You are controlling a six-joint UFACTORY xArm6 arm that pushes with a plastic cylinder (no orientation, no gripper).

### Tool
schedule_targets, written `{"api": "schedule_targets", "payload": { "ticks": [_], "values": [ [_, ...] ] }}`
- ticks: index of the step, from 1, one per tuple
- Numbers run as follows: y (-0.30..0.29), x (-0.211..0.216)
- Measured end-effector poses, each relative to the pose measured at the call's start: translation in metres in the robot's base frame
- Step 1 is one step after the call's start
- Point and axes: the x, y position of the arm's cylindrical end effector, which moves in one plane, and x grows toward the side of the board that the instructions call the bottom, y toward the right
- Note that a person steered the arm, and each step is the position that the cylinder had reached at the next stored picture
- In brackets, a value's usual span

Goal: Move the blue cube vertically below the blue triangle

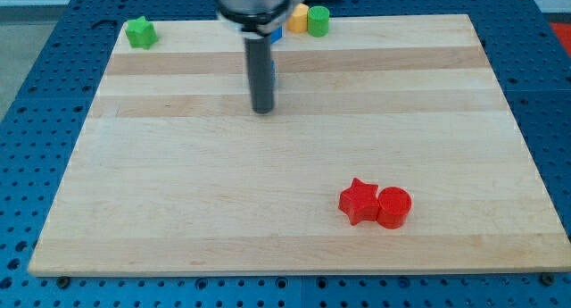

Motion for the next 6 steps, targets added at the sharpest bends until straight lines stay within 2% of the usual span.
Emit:
{"api": "schedule_targets", "payload": {
  "ticks": [3, 4, 5, 6],
  "values": [
    [-0.002, -0.101],
    [-0.002, -0.097],
    [-0.004, -0.066],
    [0.009, -0.057]
  ]
}}
